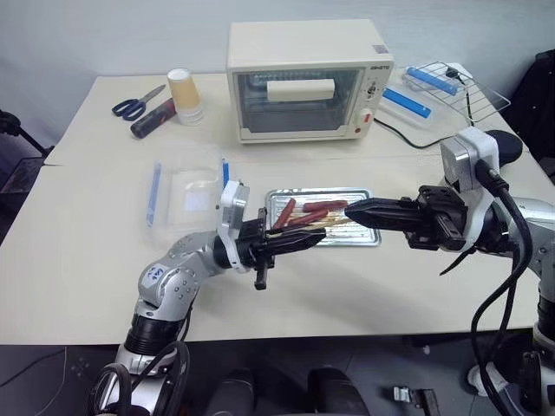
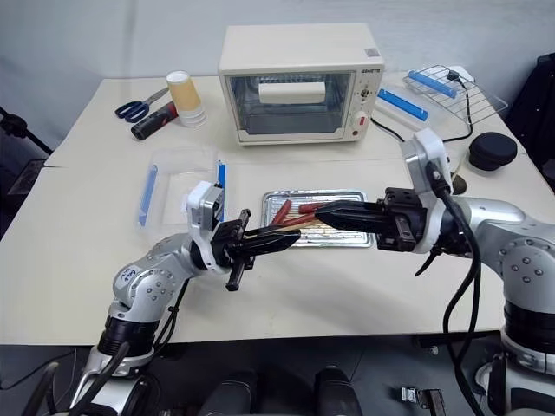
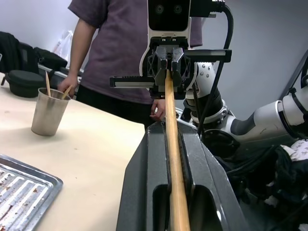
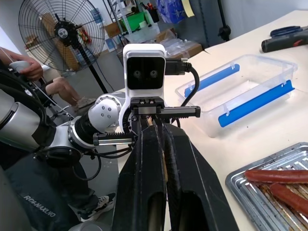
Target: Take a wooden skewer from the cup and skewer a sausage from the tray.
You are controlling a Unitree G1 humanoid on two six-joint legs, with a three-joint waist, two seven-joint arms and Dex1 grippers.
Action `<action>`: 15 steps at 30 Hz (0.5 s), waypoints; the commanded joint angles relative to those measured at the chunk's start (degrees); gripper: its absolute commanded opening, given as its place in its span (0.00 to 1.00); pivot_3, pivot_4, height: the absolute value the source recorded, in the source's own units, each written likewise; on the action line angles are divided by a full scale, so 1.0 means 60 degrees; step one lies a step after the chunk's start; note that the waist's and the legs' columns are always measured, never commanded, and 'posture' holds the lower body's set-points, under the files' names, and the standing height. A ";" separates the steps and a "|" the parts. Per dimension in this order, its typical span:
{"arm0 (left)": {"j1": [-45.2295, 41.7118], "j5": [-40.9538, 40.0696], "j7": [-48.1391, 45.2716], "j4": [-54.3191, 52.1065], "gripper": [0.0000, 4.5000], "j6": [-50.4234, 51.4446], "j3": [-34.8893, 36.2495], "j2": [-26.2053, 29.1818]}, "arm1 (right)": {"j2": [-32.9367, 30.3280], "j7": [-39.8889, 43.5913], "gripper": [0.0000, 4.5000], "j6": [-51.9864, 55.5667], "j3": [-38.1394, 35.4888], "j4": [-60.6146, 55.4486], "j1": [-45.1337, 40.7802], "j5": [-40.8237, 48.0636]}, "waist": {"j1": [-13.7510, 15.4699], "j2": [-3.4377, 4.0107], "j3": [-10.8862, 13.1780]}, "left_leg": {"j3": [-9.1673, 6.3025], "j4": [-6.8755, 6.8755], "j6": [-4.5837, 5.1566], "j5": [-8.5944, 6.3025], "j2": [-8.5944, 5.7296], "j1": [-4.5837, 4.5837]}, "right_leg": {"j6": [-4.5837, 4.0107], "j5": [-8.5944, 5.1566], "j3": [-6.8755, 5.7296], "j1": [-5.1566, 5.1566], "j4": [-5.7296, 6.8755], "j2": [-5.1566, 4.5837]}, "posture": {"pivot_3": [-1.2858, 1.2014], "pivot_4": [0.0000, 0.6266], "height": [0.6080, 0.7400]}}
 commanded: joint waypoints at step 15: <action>0.0887 0.1301 0.0065 -0.0280 0.00 -0.2104 0.1268 0.1453 | -0.1932 0.0720 0.61 -0.3060 -0.0342 -0.0049 0.2834 -0.3621 | 0.0006 0.0000 0.0000 | 0.0008 -0.0012 0.0003 -0.0002 0.0000 0.0002 | 0.0000 0.0000 0.0005 0.0002 -0.0013 0.0007 | 0.52 0.24 1.00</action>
